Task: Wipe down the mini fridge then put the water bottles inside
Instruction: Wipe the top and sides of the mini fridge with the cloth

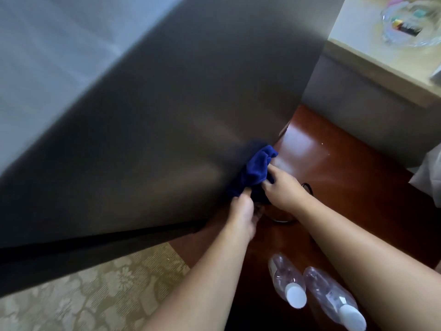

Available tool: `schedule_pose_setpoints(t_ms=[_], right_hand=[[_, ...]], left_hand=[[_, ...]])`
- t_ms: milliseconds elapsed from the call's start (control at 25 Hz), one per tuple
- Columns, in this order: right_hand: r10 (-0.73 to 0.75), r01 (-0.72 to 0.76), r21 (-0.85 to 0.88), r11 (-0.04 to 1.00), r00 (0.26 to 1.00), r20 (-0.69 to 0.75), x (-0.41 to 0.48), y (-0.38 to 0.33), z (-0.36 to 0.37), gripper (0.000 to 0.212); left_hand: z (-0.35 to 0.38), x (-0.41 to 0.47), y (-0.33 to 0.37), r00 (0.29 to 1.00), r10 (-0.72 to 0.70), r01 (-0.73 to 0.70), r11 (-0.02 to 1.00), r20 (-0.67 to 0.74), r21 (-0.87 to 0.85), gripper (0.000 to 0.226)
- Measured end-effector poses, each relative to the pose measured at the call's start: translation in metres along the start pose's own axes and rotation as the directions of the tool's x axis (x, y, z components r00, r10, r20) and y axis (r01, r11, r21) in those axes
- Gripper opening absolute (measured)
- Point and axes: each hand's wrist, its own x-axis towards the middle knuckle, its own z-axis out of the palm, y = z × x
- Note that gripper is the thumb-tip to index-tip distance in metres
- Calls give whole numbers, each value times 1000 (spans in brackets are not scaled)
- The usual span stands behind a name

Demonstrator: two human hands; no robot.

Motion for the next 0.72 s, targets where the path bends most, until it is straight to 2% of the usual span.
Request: schedule_pose_setpoints(t_ms=[80, 200, 440, 600, 720], right_hand=[[37, -34, 42, 999, 996, -76, 14, 4, -12, 25], [65, -49, 95, 994, 982, -177, 34, 5, -42, 17], [62, -31, 108, 994, 955, -289, 54, 0, -98, 22], [45, -25, 77, 997, 963, -266, 45, -4, -94, 23], [-7, 22, 55, 998, 965, -261, 25, -11, -74, 18]], left_hand=[[23, 9, 5, 1000, 2, -3, 999, 26, 32, 27], [65, 20, 13, 997, 13, -18, 998, 82, 60, 38], [130, 16, 31, 980, 32, -50, 995, 196, 91, 31], [118, 9, 29, 976, 41, -52, 998, 213, 43, 25], [86, 2, 22, 980, 49, -52, 999, 192, 11, 35]])
